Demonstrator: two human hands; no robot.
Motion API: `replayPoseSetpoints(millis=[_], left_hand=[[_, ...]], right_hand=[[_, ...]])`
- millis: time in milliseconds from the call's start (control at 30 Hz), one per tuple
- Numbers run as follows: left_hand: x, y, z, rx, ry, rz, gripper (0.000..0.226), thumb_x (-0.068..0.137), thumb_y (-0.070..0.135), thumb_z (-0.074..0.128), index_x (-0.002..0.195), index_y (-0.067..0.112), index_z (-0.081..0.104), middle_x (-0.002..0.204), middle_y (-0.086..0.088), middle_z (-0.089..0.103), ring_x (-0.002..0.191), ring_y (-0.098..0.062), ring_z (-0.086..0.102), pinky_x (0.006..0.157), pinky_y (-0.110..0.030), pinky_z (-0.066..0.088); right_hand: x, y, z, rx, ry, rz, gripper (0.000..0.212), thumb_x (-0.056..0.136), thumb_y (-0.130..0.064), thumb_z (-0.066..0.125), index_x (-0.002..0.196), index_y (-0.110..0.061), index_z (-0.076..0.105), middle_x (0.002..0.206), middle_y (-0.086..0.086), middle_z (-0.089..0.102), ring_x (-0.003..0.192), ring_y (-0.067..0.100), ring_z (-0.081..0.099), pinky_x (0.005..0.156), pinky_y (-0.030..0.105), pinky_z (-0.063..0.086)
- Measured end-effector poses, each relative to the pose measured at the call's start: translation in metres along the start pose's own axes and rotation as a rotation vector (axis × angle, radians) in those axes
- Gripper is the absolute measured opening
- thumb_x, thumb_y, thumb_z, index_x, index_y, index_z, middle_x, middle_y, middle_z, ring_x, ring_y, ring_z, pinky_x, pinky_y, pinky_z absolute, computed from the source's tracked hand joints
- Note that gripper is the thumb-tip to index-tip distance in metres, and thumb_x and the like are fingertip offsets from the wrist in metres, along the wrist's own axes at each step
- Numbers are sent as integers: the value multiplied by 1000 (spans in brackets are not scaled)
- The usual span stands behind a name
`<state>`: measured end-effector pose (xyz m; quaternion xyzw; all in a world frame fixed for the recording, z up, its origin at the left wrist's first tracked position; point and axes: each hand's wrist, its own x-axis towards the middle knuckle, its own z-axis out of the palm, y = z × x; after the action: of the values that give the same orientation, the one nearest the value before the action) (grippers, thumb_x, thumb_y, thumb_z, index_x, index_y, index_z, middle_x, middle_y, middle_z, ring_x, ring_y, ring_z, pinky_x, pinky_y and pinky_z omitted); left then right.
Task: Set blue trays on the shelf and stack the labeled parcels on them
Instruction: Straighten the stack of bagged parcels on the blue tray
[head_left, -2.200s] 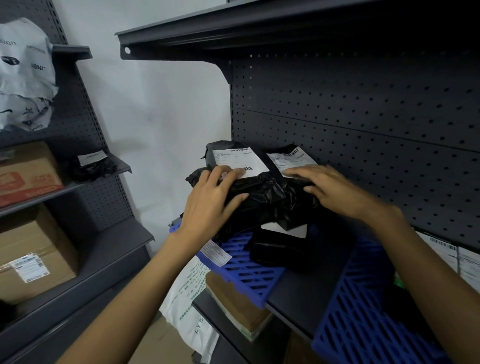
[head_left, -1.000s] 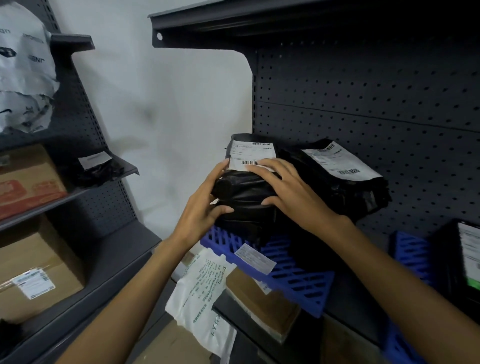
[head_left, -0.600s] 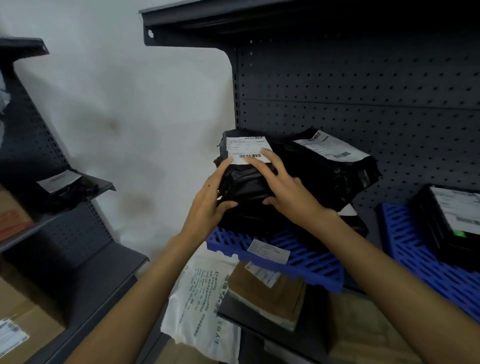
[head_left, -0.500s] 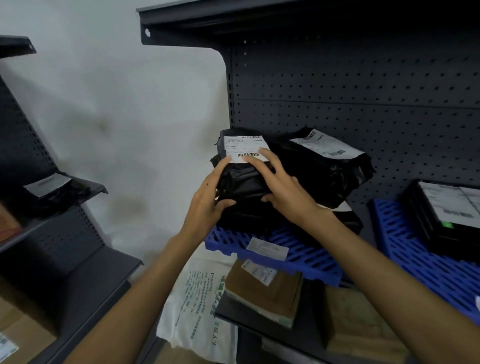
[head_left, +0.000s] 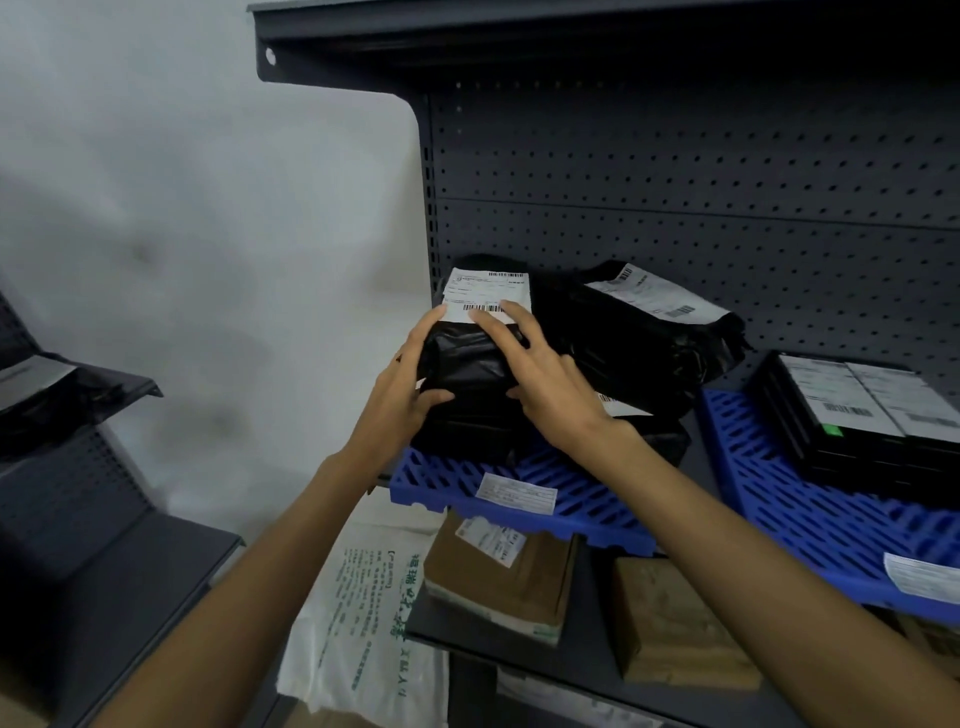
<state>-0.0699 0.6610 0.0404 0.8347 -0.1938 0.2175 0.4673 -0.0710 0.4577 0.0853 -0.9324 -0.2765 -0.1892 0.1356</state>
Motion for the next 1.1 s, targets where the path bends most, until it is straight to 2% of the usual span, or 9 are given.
replayPoseSetpoints(millis=[133,200,333,533,667,733,933,1000,1100], left_hand=[[-3,-4,2,153,90,78,83,88,45,62,155,30,16,157,-2,21,136,-8,38,106,-36,47],[-12,-6,9,349,152,133,87,85,51,64,155,31,16,161,-5,6,144,-18,28,108,-39,41],[-26,-8,24,739,113,251,101,76,63,66,156,30,14,162,-18,1,150,-38,9,115,-57,27],[-21,-13,35,718,71,177,118,69,44,83,156,34,4,163,-13,-13,151,-36,7,111,-53,37],[-8,-12,45,663,88,158,95,78,71,43,157,29,10,163,-16,-11,151,-36,6,111,-50,38],[-3,-15,50,623,108,129,96,75,73,36,156,31,7,162,-17,-12,151,-36,9,105,-51,44],[-2,-20,42,648,99,134,105,69,63,64,155,30,14,163,-16,-8,150,-34,14,102,-46,45],[-3,-17,38,698,68,126,103,70,67,58,155,33,9,163,-18,-8,150,-36,12,105,-50,43],[-8,-10,32,813,8,79,117,68,60,74,153,36,-3,162,-19,-12,150,-39,7,110,-54,35]], right_hand=[[3,-6,0,-42,-4,13,107,79,14,61,155,-37,5,162,4,0,86,36,64,67,46,56],[1,-4,1,-54,-3,12,107,80,13,62,155,-36,3,161,4,1,91,37,64,67,46,57],[1,0,0,-44,4,6,106,81,12,63,155,-36,4,161,3,3,94,36,65,66,44,58],[10,3,4,-71,-2,2,109,80,13,63,155,-36,2,161,4,4,89,34,66,63,43,58],[21,9,2,-66,-4,19,108,80,15,62,156,-36,3,161,5,7,83,33,67,66,42,59],[23,9,5,-57,-7,7,108,79,16,61,156,-35,4,160,6,7,90,33,67,69,41,60],[26,12,9,-76,1,-21,108,80,13,64,156,-35,4,160,6,7,105,30,63,70,39,60],[26,12,9,-89,-2,-28,108,80,12,65,156,-36,4,160,6,7,104,29,64,67,39,60],[26,9,7,-137,-16,-17,108,82,6,67,155,-38,1,161,5,7,104,31,63,65,42,59]])
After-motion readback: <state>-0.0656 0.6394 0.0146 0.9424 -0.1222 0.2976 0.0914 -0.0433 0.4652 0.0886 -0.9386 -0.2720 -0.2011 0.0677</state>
